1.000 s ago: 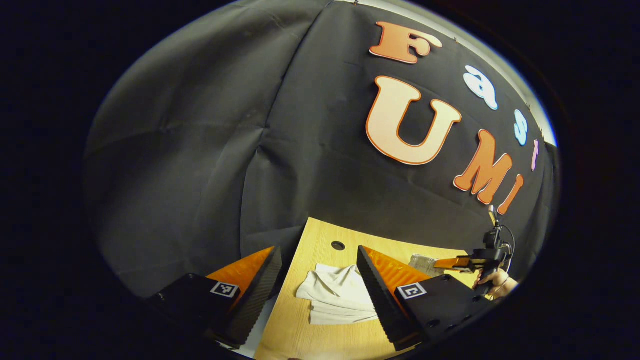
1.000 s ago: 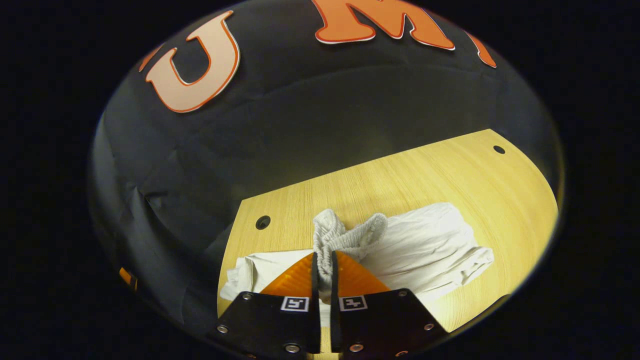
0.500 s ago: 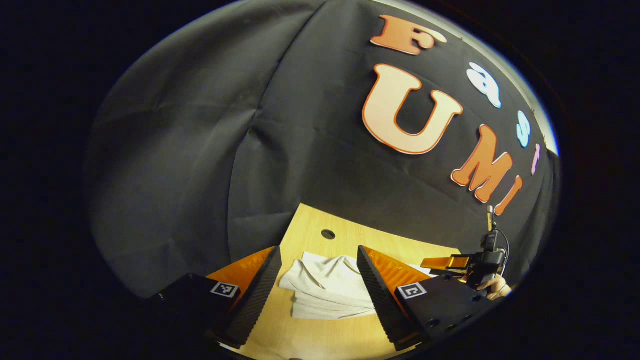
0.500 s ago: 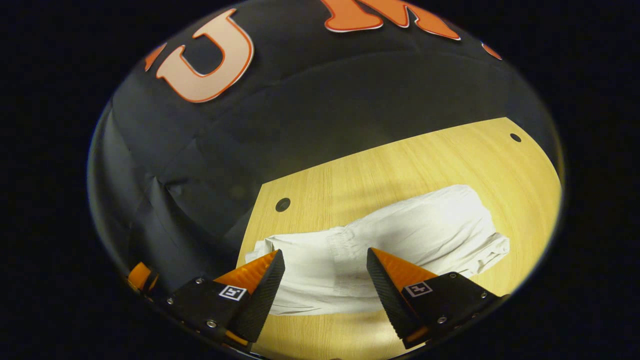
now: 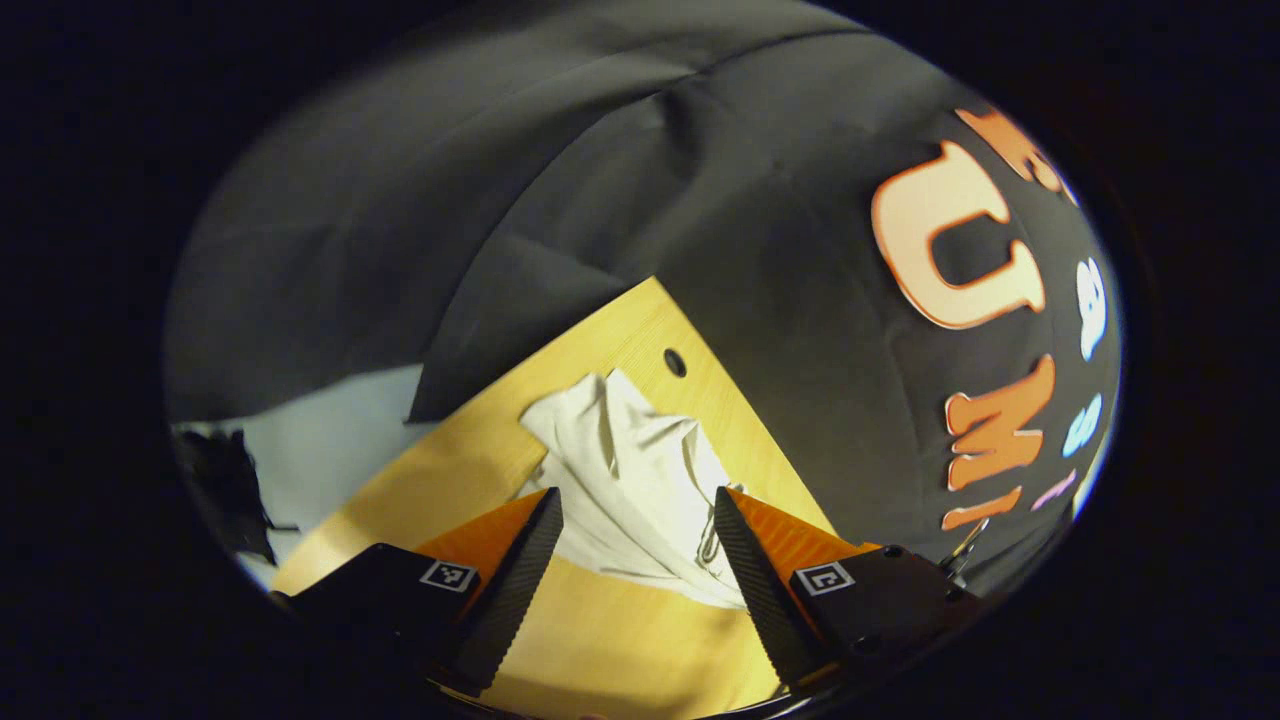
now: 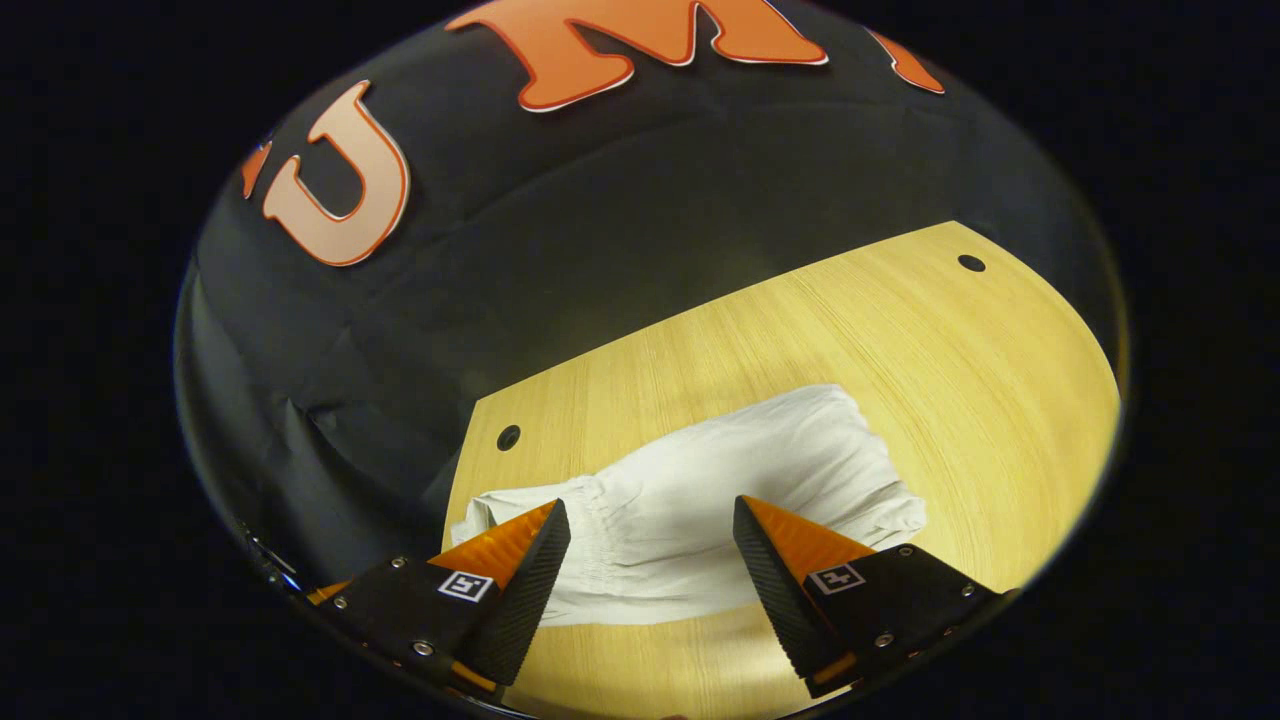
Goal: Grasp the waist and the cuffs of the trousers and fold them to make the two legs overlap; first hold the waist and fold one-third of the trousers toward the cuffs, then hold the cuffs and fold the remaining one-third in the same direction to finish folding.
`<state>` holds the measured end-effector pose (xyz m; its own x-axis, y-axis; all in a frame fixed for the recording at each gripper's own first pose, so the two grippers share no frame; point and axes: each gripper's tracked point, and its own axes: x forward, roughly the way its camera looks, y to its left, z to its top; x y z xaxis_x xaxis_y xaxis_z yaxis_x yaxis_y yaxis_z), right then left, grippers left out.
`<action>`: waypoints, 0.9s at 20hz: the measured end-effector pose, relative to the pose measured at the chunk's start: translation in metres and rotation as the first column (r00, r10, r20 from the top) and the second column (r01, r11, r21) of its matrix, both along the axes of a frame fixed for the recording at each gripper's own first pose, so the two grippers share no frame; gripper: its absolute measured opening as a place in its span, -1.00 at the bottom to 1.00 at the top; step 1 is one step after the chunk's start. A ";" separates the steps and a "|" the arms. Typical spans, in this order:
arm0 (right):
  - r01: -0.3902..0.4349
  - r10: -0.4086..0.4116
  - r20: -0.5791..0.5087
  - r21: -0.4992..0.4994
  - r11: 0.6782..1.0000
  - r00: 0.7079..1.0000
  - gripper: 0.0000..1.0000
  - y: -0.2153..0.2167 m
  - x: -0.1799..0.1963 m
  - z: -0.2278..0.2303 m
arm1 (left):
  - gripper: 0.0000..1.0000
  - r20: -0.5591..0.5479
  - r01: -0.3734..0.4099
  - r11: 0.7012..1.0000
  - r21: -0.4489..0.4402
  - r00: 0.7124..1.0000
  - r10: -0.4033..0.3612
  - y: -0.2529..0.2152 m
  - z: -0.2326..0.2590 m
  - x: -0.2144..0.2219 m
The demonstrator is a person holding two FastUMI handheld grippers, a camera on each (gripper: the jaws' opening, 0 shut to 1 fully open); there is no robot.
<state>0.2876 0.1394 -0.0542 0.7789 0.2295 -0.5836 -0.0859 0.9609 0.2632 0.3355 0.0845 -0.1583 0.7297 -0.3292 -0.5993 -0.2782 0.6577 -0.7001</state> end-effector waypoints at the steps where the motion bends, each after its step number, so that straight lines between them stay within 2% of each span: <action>1: 0.003 -0.003 -0.004 -0.010 1.000 1.000 0.97 -0.006 0.001 -0.001 | 1.00 -0.031 -0.024 0.999 -0.039 0.999 0.023 -0.003 -0.010 -0.006; 5: 0.009 -0.009 -0.015 -0.027 1.000 1.000 0.97 -0.028 0.002 0.001 | 0.99 -0.149 -0.120 0.976 -0.183 0.985 0.093 -0.017 -0.046 -0.014; 10: 0.041 -0.042 -0.026 -0.024 0.999 0.999 0.97 -0.054 0.005 0.003 | 1.00 -0.204 -0.174 0.961 -0.214 0.970 0.130 -0.017 -0.072 -0.008; 14: 0.060 -0.061 -0.034 -0.023 0.998 0.998 0.97 -0.065 0.005 0.003 | 0.99 -0.196 -0.159 0.963 -0.217 0.974 0.117 -0.021 -0.085 0.009; 18: 0.093 -0.093 -0.049 -0.011 0.996 0.994 0.97 -0.079 0.002 0.000 | 0.99 -0.162 -0.103 0.977 -0.189 0.984 0.072 -0.027 -0.093 0.031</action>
